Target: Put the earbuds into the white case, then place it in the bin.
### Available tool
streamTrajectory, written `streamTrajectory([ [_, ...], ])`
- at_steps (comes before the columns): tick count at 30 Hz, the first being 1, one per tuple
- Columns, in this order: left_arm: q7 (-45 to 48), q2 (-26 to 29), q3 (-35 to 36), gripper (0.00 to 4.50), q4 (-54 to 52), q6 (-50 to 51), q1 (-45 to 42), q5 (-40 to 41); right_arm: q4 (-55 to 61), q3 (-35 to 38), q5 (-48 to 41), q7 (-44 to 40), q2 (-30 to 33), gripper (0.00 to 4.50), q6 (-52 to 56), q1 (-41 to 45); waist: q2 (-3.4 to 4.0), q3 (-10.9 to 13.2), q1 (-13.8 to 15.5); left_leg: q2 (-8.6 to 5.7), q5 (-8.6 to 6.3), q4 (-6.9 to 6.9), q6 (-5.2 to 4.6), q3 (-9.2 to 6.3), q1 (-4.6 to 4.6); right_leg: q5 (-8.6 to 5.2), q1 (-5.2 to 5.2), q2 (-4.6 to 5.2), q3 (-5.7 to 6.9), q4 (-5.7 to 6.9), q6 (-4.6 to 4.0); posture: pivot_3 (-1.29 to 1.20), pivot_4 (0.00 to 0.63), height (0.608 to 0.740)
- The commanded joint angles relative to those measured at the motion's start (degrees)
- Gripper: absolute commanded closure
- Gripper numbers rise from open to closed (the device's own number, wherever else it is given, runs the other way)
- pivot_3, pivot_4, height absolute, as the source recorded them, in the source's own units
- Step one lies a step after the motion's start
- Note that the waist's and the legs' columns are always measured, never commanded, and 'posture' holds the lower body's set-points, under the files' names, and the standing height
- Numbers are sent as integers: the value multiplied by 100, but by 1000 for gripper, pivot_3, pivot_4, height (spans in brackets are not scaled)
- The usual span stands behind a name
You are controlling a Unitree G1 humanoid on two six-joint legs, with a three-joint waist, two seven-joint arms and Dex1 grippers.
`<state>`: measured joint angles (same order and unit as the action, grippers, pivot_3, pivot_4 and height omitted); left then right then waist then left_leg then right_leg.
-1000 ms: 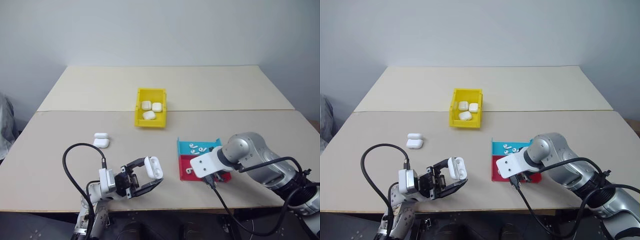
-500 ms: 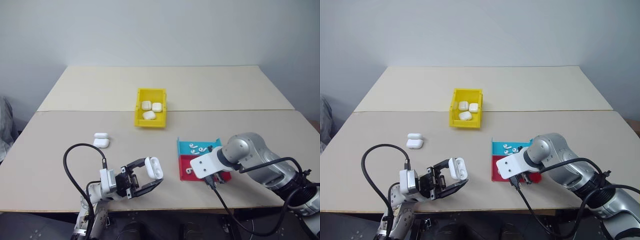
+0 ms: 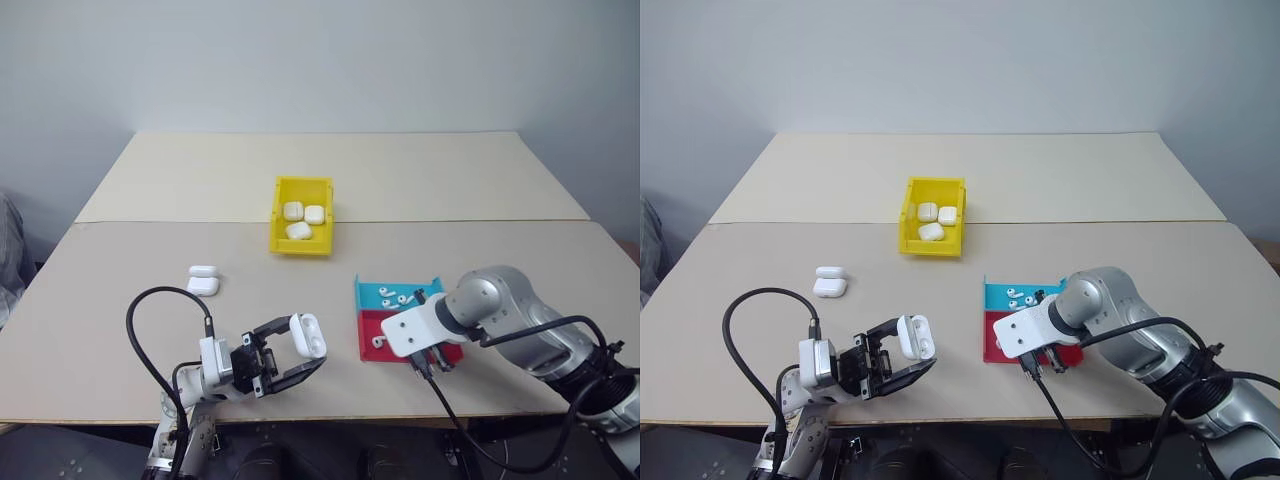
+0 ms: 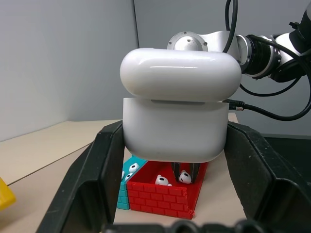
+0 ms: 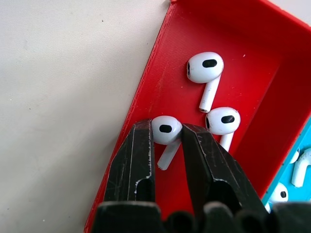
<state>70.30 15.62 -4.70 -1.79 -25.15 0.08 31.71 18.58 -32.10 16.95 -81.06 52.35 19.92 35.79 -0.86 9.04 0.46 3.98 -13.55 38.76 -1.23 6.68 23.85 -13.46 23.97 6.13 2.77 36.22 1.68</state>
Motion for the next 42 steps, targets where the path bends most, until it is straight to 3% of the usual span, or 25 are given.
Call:
streamTrajectory([
  [1,20,30,41,1507,-131,-44,-79,72,63,162,45,26,-2,3854,85,-55,0,0,0,0,0,0,0,0,0,0,0,0,0,0,0,0,150,740],
  [6,17,-9,94,1507,-24,-16,-394,127,510,806,-521,17,-3,3854,614,-139,0,0,16,0,0,0,0,-1,0,0,0,0,1,0,0,0,150,740],
  [9,-58,-57,113,1507,-166,218,-762,325,917,2066,-1557,152,-190,3854,1334,-33,0,0,20,-1,0,0,1,-4,4,1,2,0,2,1,-2,0,150,740],
  [15,-53,-106,-60,1507,-729,1086,-1161,922,1212,4514,-3503,892,-986,3854,1981,-114,-1,-1,20,0,0,-1,0,-10,3,2,-10,-1,8,-4,-1,0,150,740],
  [21,226,-319,-183,1507,-616,1431,-1525,1070,1594,5463,-5405,1890,-2032,3854,2156,-437,1,-2,9,-2,0,2,0,-11,-5,4,-25,-2,12,-2,1,0,150,740],
  [24,189,-131,-234,1507,-874,1874,-1547,1092,1687,5477,-5977,2172,-2570,3854,1671,-587,2,-3,-25,0,1,-1,1,-15,-13,4,-31,-9,10,0,1,0,150,740],
  [30,280,-236,-243,1507,-1010,2005,-1567,1154,1631,4688,-6030,1967,-3205,3854,470,-806,7,-5,-27,0,1,1,1,-16,-13,5,-35,-9,7,-4,3,0,150,740],
  [42,238,-264,-170,1507,-1040,1935,-1507,963,1023,3644,-5446,1499,-2996,3854,-810,-1034,8,-5,-15,1,1,0,1,-18,-17,5,-41,-11,13,-7,2,0,150,740],
])
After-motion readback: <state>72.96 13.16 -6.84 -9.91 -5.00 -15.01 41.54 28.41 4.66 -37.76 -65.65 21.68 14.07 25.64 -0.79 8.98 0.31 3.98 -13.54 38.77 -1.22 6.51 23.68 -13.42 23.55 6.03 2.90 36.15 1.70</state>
